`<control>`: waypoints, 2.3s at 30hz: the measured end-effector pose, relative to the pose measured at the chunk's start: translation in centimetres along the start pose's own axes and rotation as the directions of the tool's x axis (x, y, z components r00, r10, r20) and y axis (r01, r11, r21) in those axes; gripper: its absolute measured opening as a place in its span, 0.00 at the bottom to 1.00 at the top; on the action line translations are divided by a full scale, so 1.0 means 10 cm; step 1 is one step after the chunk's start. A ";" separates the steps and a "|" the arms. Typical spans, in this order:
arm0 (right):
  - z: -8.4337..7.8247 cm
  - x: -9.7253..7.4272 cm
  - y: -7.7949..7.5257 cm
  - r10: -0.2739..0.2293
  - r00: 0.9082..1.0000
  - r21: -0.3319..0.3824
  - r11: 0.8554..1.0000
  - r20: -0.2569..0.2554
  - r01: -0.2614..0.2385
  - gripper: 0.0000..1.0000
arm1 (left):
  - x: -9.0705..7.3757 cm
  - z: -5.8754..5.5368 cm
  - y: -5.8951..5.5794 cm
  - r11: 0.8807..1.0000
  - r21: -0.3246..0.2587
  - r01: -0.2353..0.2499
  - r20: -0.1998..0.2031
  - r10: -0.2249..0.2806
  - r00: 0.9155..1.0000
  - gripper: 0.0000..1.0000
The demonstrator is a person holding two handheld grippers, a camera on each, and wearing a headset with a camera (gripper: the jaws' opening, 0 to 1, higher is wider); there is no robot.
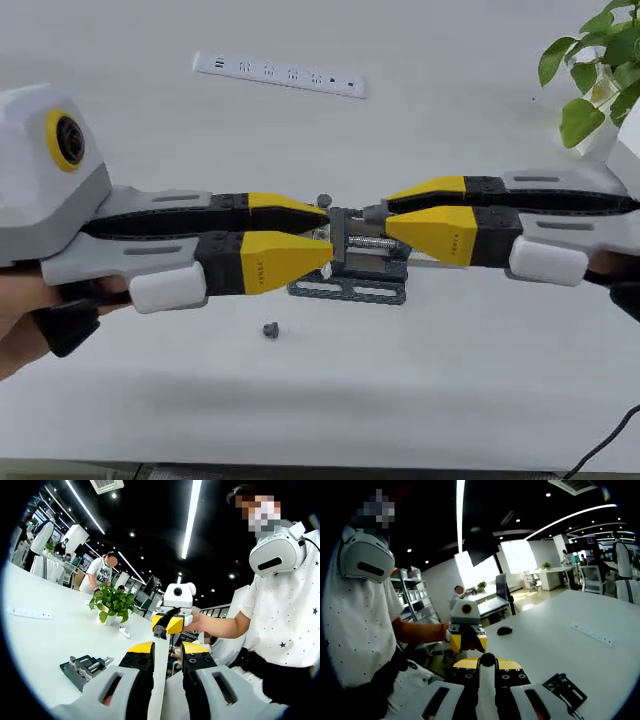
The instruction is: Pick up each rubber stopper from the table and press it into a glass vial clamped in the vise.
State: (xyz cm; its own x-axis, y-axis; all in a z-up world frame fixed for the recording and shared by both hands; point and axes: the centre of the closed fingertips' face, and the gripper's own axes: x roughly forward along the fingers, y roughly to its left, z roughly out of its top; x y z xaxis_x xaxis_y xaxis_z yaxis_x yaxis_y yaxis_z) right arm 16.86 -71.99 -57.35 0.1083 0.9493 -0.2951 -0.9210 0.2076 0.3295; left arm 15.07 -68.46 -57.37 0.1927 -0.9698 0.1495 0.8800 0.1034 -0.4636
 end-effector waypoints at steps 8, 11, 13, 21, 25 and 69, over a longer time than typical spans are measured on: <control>-0.06 0.07 -0.38 -0.083 0.995 0.012 0.996 -0.060 0.084 0.06 | -0.14 -0.15 0.22 0.994 0.048 -0.096 -0.054 0.098 0.994 0.33; -0.10 0.11 -0.51 -0.113 0.990 0.015 0.993 -0.089 0.115 0.06 | -0.19 -0.23 0.32 0.987 0.080 -0.138 -0.088 0.145 0.986 0.40; -0.12 0.13 -0.57 -0.126 0.986 0.015 0.992 -0.105 0.128 0.06 | -0.22 -0.29 0.37 0.982 0.099 -0.158 -0.111 0.169 0.979 0.43; -0.29 0.25 -0.86 -0.201 0.951 -0.049 0.980 -0.236 0.195 0.06 | -0.30 -0.52 0.62 0.949 0.206 -0.238 -0.189 0.278 0.942 0.65; -0.36 0.33 -0.95 -0.221 0.929 -0.090 0.975 -0.296 0.203 0.06 | -0.34 -0.61 0.74 0.930 0.254 -0.266 -0.219 0.323 0.920 0.77; -1.41 0.77 -1.67 -0.287 0.639 -0.310 0.947 -0.714 0.079 0.06 | -0.43 -0.99 1.03 0.888 0.372 -0.271 -0.303 0.392 0.869 0.99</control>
State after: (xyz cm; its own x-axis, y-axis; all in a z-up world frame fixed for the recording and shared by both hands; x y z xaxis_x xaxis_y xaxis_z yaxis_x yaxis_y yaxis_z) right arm 27.82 -71.52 -77.76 0.0664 0.3786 -0.9232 -0.9800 0.1985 0.0109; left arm 19.01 -65.41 -71.48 0.3807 -0.8690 -0.3160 0.8906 0.4366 -0.1277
